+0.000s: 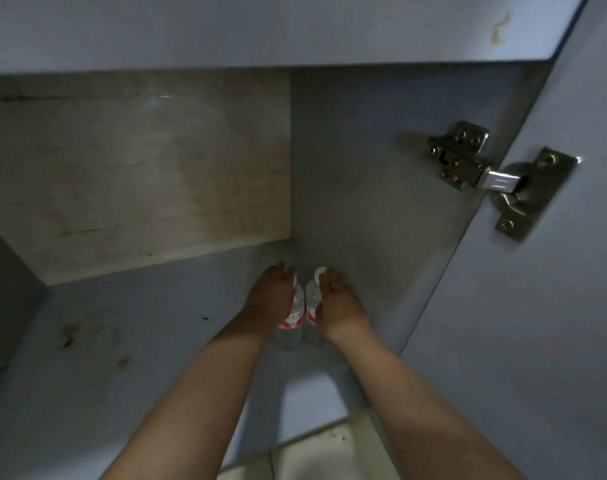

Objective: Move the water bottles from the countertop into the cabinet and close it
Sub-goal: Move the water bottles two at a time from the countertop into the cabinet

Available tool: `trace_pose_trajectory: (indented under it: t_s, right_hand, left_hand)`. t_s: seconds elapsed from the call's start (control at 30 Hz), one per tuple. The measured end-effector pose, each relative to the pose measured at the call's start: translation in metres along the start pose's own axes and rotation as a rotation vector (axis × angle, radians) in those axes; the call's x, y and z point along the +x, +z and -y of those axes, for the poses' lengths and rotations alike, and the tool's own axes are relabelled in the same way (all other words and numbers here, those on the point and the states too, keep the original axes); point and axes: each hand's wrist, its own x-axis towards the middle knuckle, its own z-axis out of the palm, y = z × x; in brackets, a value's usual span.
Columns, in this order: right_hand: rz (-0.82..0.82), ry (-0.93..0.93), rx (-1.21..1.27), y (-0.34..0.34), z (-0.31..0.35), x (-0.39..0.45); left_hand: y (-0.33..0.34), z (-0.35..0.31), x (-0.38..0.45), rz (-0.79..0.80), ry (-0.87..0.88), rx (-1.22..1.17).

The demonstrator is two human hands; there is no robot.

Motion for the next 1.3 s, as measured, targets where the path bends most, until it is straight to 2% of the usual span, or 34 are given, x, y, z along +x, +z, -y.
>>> trace_pose_trajectory:
  t_s: [0.07,0.13,0.17,0.3,0.33,0.5,0.63,0.77,0.93,0.97,1.07,1.3]
  right_hand:
    - [0.01,0.012,-0.059,-0.008,0.01,-0.013]
    - [-0.104,0.005,-0.119,-0.022,0.02,-0.034]
    - [-0.11,0.025,-0.126,-0.032,0.025,-0.046]
    - [0.056,0.106,-0.054,-0.079,0.04,-0.107]
    - [0.139,0.119,-0.039,-0.094,0.044,-0.127]
    - [0.312,0.086,-0.121,-0.188,0.077,-0.23]
    - [0.322,0.075,-0.074,-0.273,0.093,-0.297]
    - [0.236,0.029,-0.107,-0.344,0.097,-0.352]
    - [0.083,-0.056,-0.127,-0.408,0.112,-0.382]
    - [0.04,-0.086,-0.084,-0.419,0.119,-0.381]
    - [0.118,-0.153,-0.072,-0.449,0.141,-0.37]
    - [-0.032,-0.292,-0.06,-0.503,0.196,-0.301]
  left_hand:
    - [0.001,-0.002,-0.023,0.021,-0.036,0.067]
    - [-0.003,-0.007,-0.054,-0.122,-0.07,0.085]
    - [-0.009,-0.011,-0.072,-0.151,-0.089,0.088]
    - [-0.052,-0.031,-0.146,0.24,-0.161,0.012]
    - [-0.07,-0.041,-0.169,0.254,-0.184,0.018]
    - [-0.176,-0.091,-0.28,0.356,-0.232,-0.019]
    - [-0.261,-0.121,-0.342,0.377,-0.255,-0.005]
    - [-0.327,-0.141,-0.384,0.337,-0.253,0.023]
    - [-0.379,-0.17,-0.417,0.208,-0.235,0.012]
    - [-0.388,-0.173,-0.421,0.171,-0.241,0.006]
    - [-0.419,-0.169,-0.427,0.071,-0.289,0.015]
    - [-0.485,-0.13,-0.414,-0.118,-0.493,0.008]
